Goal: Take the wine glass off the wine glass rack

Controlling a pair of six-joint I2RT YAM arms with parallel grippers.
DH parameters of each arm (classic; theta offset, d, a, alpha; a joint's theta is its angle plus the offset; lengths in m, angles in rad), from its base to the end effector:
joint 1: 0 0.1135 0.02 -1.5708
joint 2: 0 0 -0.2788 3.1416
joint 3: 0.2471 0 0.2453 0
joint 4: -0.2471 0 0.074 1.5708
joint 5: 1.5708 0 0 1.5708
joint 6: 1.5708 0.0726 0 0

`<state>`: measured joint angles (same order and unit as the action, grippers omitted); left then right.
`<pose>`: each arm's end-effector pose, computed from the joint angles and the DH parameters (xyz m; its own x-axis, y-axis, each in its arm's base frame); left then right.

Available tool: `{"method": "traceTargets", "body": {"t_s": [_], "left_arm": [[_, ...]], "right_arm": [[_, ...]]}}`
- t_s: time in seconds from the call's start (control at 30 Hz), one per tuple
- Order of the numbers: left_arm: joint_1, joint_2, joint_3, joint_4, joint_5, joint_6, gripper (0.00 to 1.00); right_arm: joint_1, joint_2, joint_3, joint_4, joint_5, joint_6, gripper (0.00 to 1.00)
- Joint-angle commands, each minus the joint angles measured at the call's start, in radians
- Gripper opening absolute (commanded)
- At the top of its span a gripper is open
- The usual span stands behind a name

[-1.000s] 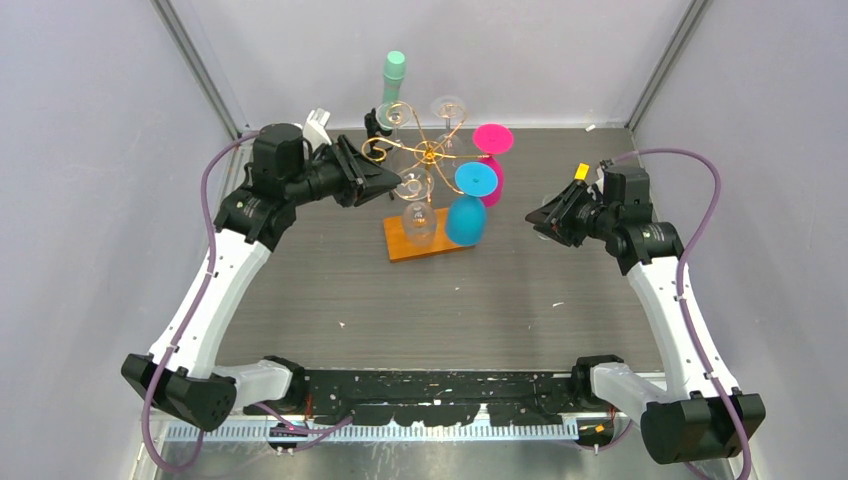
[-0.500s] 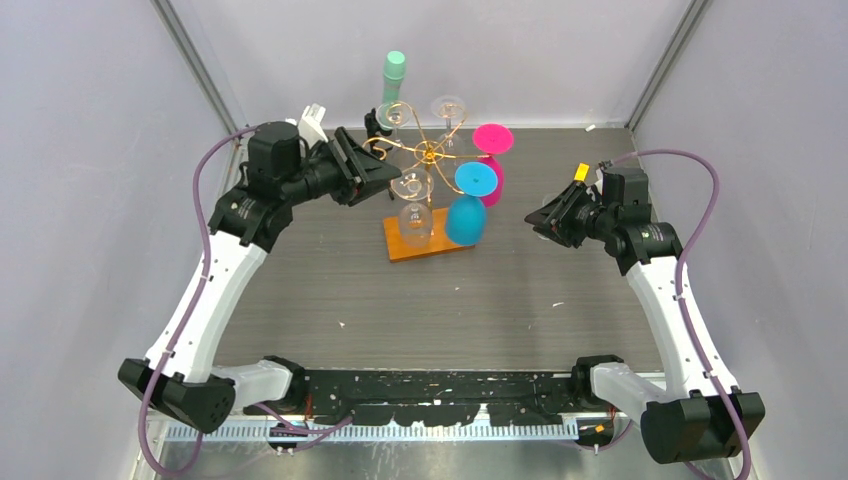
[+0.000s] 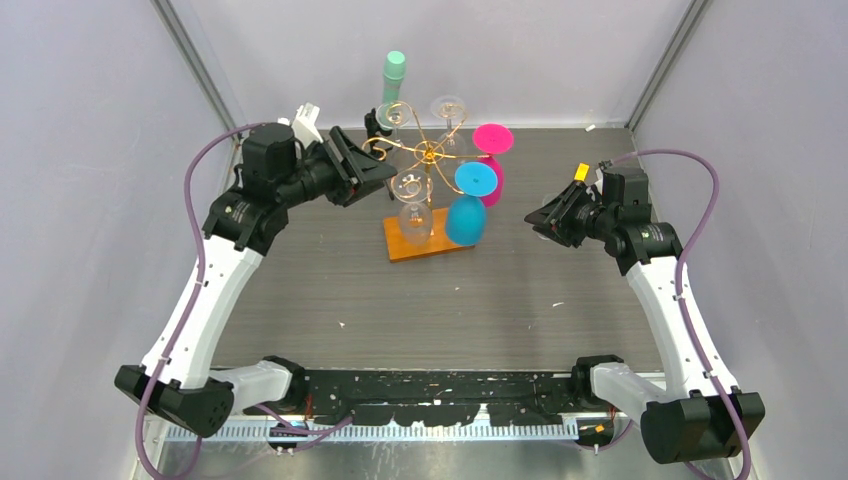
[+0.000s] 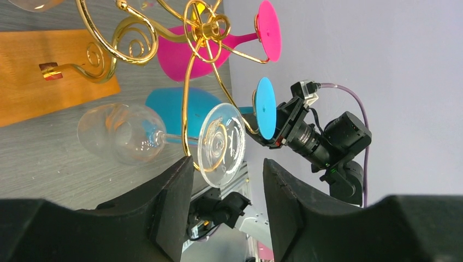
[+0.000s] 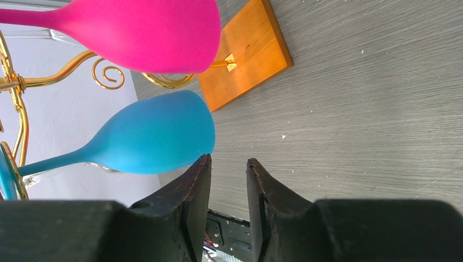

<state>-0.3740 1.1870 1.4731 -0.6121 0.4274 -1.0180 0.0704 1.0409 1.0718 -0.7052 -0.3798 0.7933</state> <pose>0.2306 -0.1228 0.4518 -0.7506 -0.5374 -0.3844 0.1128 0.4691 -0.8759 0.2230 0.0427 0.3331 -0.6893 0.6149 -0.3830 0.1954 0.6669 0.7191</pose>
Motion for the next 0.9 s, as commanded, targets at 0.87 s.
{"method": "traceTargets", "body": {"t_s": [0.87], "left_arm": [[-0.014, 0.019, -0.113, 0.202, 0.129, -0.169, 0.33]], "right_arm": [[0.004, 0.002, -0.011, 0.031, 0.000, -0.004, 0.34]]}}
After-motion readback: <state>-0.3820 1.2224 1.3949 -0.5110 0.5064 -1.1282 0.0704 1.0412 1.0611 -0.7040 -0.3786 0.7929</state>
